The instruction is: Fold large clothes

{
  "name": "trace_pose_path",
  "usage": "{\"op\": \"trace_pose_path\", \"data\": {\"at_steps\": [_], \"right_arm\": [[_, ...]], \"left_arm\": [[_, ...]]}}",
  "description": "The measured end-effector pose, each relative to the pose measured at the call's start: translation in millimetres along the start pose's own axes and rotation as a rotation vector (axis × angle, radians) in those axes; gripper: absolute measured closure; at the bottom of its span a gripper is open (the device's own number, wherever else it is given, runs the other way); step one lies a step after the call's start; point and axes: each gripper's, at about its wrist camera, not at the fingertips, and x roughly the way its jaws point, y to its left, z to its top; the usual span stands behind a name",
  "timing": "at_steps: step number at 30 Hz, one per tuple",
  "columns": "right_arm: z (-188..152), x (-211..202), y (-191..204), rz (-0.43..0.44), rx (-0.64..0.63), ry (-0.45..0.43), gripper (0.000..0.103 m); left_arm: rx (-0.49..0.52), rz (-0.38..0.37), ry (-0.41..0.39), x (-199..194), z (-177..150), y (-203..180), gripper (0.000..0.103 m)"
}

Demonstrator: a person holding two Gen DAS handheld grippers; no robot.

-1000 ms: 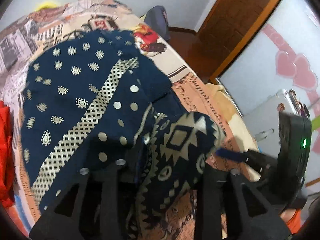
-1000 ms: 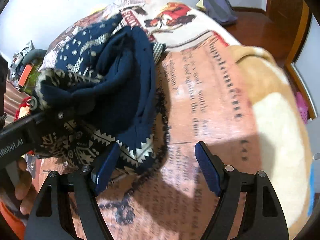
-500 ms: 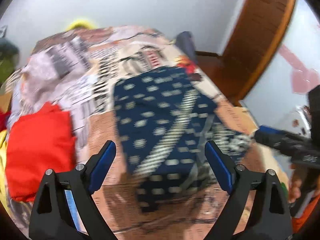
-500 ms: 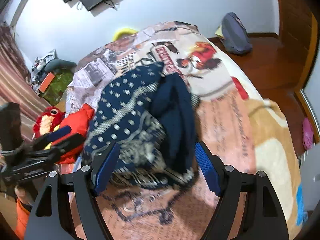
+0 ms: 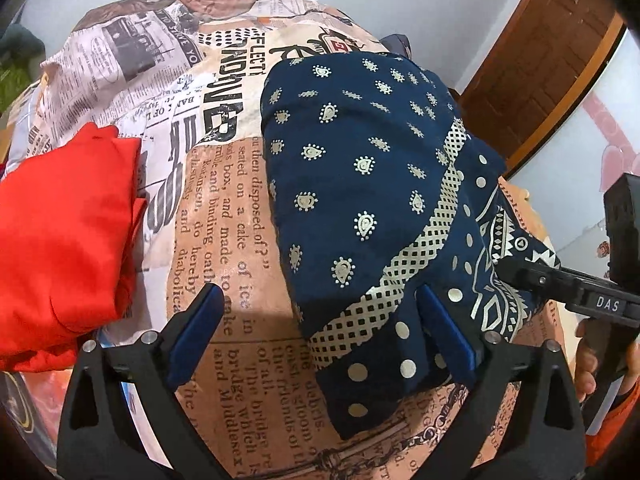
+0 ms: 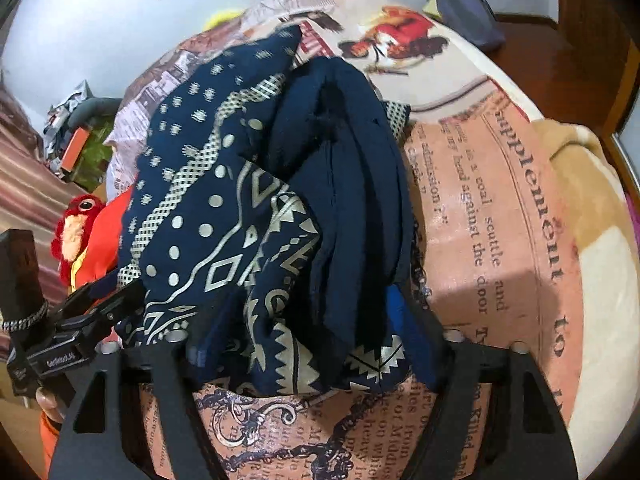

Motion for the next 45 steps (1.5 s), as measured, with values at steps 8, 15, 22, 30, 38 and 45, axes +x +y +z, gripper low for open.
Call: {"op": "trace_pose_path", "data": {"at_steps": [8,15,22,30,38,45], "right_arm": [[9,-39,39,0.052,-0.118,-0.092,0.091],[-10,-67,56,-0.090,-0.280,-0.186,0.092],[-15,-2,-4,-0.129,-0.125,-0.056,0.089],[-16,-4,-14,-0.119,-0.124,-0.054,0.079],[-11,-38,-16,-0.152,-0.140,-0.067,0.044],[15,-39,0,-0.057,-0.141,-0.101,0.026]], "left_arm": [[0.012,0.058,-0.009,-17,6,-5,0.005],[0.123,0.078,-0.067,-42,10,-31,0.005],[0.153,0.073,0.027,1,-12,-38,0.002],[0.106,0.050,0.030,-2,-12,-27,0.000],[0.156,0.123,-0.037,-31,-8,-24,0.001],[0.075,0.088,-0.063,-35,20,-6,0.001]]}}
